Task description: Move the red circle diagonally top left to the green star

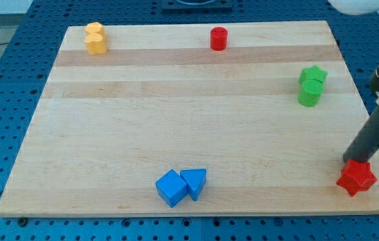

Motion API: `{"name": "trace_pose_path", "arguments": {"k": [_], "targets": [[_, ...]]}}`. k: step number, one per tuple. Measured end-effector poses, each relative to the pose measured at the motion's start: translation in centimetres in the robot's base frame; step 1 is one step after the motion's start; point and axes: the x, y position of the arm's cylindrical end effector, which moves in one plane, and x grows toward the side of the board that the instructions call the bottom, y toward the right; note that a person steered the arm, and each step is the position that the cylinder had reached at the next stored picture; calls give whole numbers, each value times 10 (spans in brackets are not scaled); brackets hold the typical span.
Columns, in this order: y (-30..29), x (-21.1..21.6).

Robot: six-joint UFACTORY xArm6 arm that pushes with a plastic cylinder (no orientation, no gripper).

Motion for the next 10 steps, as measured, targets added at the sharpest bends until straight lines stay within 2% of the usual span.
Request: {"name": "trace_pose_path", "arguments": {"k": [1,2,5,6,7,10], "targets": [[-9,-21],[-51,-63],[-232,-261],[-264,-317],[-234,-351],[-217,-317]]}}
